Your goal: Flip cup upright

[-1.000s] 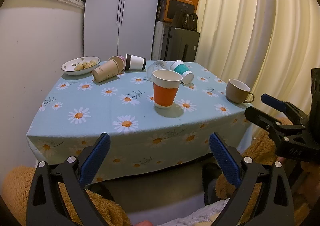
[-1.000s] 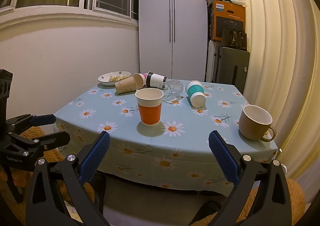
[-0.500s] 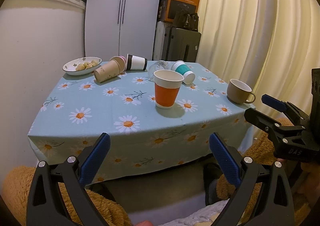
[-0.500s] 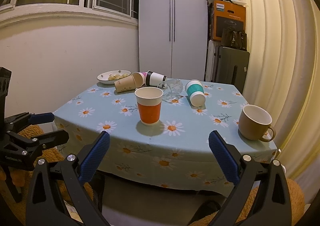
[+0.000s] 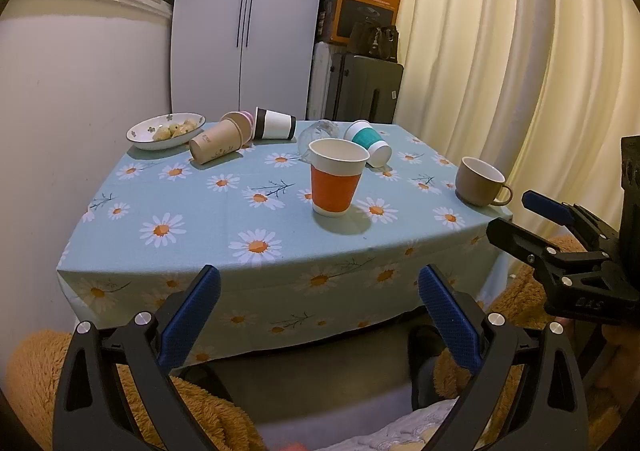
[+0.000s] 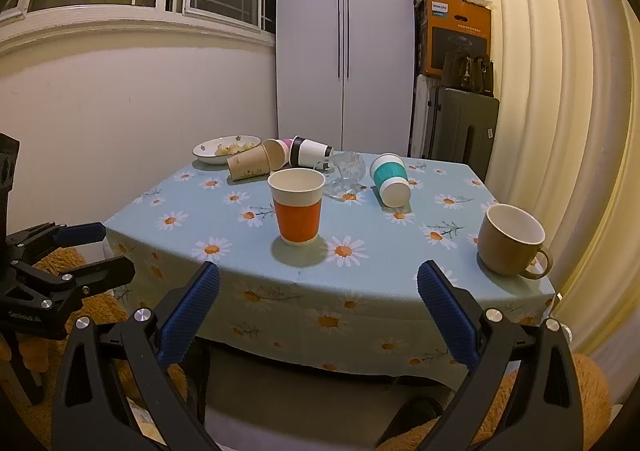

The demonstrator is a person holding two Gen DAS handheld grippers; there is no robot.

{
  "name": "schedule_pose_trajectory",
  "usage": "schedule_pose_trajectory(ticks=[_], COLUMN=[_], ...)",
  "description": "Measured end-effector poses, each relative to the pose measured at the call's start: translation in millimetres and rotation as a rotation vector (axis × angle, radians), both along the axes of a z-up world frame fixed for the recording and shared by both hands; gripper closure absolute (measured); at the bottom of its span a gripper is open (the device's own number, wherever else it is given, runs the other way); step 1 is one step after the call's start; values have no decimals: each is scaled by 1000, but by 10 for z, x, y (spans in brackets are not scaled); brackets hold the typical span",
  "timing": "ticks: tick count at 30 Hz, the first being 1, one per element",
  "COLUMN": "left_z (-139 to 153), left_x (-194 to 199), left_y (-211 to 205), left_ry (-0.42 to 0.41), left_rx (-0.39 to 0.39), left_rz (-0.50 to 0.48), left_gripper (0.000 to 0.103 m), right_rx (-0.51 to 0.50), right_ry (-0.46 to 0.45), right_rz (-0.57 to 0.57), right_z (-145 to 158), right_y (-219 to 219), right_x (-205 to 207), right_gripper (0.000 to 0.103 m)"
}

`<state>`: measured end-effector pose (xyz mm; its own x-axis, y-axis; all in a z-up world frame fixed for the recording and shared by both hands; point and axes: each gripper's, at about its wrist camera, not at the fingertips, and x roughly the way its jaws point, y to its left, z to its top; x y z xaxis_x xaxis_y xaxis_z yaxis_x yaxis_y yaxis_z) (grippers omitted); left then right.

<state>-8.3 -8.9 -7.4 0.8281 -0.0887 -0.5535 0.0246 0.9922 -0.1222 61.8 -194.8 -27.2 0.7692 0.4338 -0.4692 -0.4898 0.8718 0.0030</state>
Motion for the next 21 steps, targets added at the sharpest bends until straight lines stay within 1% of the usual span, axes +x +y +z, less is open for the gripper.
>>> schedule_pose_trajectory(ticks=[21], left_z=[2], left_x=[-4], left_y=[-5], left_ry=[8], left_rx=[10], left_rz=[11], left_gripper=[7], right_rx=[-20], right_ry=[5], right_rz=[1], right_z=[-45], right_y=[1], right_x=[36], right_gripper=[5])
